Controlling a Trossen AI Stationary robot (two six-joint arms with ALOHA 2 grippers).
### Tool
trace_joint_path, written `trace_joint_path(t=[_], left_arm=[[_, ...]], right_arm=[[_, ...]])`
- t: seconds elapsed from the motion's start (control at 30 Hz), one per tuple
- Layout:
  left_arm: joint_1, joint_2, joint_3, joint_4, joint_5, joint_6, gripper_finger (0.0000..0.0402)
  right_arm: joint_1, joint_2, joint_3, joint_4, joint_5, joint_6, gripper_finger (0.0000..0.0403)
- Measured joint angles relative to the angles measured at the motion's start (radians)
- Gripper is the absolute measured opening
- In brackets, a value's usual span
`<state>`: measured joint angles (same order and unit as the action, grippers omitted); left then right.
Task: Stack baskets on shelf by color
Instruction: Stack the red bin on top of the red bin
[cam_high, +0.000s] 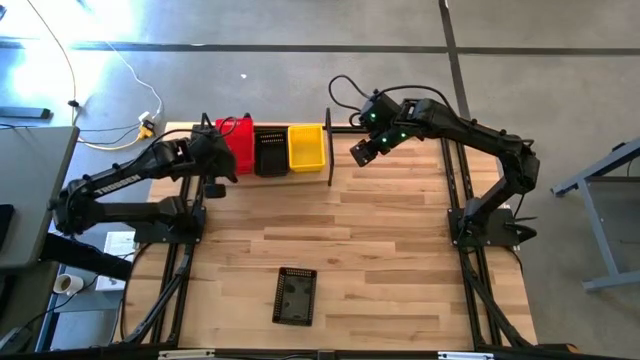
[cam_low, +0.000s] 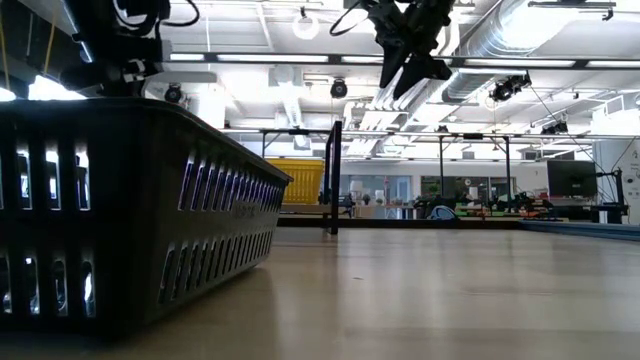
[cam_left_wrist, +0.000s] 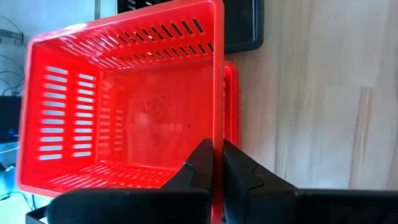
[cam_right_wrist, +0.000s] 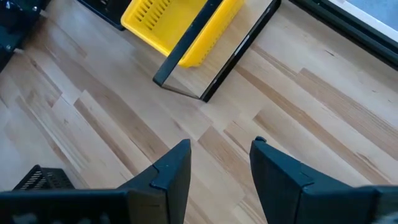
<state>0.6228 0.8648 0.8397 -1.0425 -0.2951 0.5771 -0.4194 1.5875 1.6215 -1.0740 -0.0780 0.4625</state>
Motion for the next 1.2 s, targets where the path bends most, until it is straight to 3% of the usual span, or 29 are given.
trace_joint_path(t=[0.47, 1.2], left_arm=[[0.191, -0.002, -0.001, 0.002, 0.14, 0.133, 0.0], [0.241, 0.08, -0.001, 0.0, 0.198, 0.134, 0.0001]], right_arm=[[0.0, 0.0, 0.0, 0.0, -0.003, -0.026, 0.0149], [0.0, 0.0, 0.0, -0.001, -0.012, -0.026, 0.0149]])
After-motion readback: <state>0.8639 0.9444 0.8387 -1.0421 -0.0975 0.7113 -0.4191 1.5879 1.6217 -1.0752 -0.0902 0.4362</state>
